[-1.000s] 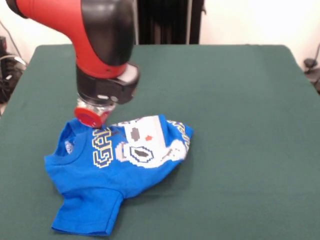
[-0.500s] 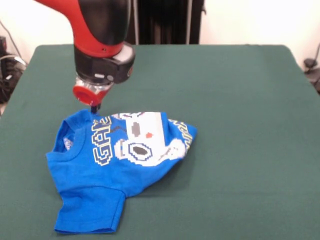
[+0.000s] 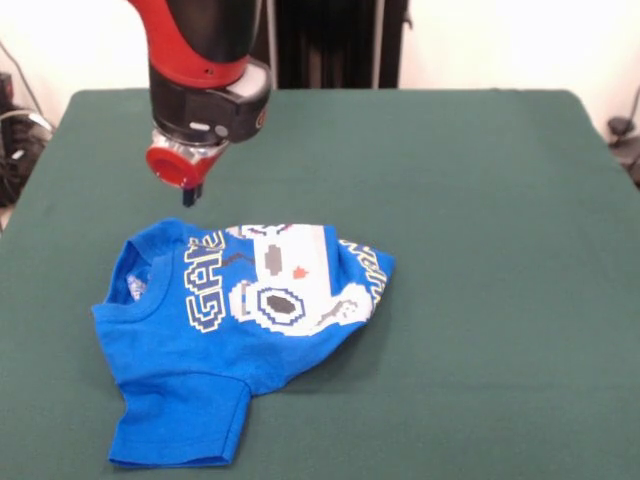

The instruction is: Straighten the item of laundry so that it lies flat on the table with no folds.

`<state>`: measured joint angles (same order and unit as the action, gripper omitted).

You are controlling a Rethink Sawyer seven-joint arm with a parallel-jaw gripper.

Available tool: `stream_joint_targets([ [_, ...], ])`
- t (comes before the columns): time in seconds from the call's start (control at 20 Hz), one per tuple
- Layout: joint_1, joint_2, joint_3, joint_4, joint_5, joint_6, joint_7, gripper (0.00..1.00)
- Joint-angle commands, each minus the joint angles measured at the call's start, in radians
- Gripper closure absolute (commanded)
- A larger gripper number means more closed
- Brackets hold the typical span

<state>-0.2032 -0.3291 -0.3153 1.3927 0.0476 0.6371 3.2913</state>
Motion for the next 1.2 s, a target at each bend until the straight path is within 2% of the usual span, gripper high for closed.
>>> stream_joint_targets([
  [0.05,0.038,0.009,0.088,0.046,-0.005,0.098,-0.037,1.0],
  [1.2,0.025,0.168,0.077,-0.287,0.01,0.25,-0.006,1.0],
])
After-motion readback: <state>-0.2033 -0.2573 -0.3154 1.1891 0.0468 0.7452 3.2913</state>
